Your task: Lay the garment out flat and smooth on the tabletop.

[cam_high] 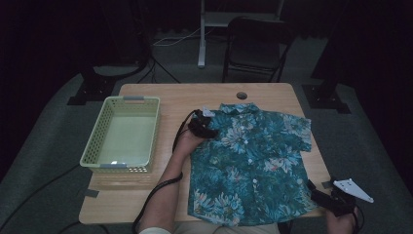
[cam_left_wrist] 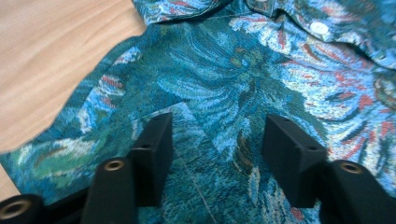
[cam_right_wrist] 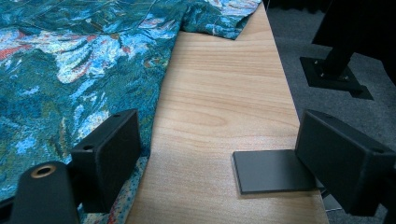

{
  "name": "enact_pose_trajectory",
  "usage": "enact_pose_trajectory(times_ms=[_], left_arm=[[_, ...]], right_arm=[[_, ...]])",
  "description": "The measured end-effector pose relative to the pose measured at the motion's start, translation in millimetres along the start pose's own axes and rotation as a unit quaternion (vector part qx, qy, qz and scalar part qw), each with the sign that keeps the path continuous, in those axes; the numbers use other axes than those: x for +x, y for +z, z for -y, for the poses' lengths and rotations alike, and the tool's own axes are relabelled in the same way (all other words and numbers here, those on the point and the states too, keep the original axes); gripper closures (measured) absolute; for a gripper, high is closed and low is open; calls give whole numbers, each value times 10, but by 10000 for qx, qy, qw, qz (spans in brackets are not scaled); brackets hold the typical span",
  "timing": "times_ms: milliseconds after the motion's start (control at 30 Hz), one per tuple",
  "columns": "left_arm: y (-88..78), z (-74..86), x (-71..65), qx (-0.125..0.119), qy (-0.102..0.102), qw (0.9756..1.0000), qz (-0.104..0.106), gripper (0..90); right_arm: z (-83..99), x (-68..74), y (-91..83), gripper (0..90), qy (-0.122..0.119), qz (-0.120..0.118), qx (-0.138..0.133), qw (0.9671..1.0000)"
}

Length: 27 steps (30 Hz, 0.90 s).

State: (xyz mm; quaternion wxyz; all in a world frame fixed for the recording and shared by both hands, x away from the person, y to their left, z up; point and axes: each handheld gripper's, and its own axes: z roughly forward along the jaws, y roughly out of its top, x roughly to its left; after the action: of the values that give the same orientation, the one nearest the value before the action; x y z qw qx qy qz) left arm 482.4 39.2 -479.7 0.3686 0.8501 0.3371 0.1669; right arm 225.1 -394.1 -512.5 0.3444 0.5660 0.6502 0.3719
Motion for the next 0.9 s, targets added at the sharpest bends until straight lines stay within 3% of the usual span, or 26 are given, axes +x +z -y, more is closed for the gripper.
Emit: enact_pose_trajectory(times_ms=[167, 300, 467, 733, 900], left_arm=[[-16, 33, 41, -106, -122, 9998, -67, 588], [-32, 74, 83, -231, -240, 9992, -198, 747], [-87, 84, 106, -442, -290, 9981, -305, 885], [-332, 34, 153, -623, -337, 9965, -442, 895], [-482, 57, 214, -485, -393, 9947, -811, 892]], right_arm=[[0, 1, 0, 134, 2, 2, 1, 10000], [0, 1, 0, 134, -3, 2, 1, 10000], [0, 1, 1, 134, -7, 5, -2, 10000], [-1, 0, 1, 134, -1, 2, 0, 10000], [-2, 0, 1, 134, 4, 1, 3, 10000]])
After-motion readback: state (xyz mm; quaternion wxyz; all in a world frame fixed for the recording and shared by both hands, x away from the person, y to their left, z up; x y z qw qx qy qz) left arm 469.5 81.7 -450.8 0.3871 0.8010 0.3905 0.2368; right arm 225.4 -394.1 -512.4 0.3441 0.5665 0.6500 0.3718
